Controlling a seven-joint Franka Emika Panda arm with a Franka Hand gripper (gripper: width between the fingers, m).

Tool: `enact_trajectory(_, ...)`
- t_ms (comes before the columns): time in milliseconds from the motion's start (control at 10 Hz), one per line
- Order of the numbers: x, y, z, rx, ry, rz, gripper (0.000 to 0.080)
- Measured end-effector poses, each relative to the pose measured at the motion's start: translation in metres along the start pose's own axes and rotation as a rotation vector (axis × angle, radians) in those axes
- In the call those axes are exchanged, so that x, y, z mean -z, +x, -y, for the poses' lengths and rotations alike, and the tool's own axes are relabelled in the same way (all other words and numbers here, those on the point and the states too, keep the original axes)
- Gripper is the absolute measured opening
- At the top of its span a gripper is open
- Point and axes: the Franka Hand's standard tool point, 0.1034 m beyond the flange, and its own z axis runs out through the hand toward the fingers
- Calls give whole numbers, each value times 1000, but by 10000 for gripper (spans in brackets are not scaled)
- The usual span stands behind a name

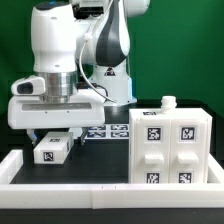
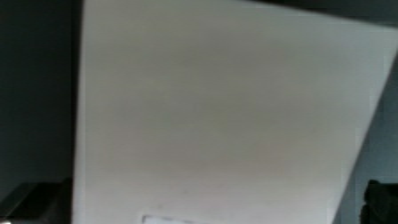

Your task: Assemble cabinet

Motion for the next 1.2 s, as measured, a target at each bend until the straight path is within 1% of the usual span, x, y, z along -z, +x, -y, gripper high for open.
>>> enact_trajectory(100,-1,0,0,1,-1,-2,797)
enact_trajectory(300,0,1,0,2,-1,-3,553)
enact_trajectory(500,0,2,1,6,-2,-7,557)
enact_trajectory(600,2,4,5,14,-5,-16,557)
enact_trajectory(700,10,8,12,28,-4,-25,557)
enact_trajectory(800,27,14,22,45,2,-34,557)
enact_trajectory(1000,73,31,48,61,29,-39,557)
enact_trajectory(1100,98,42,63,51,43,-37,558)
enact_trajectory(1200,122,54,77,36,52,-47,558)
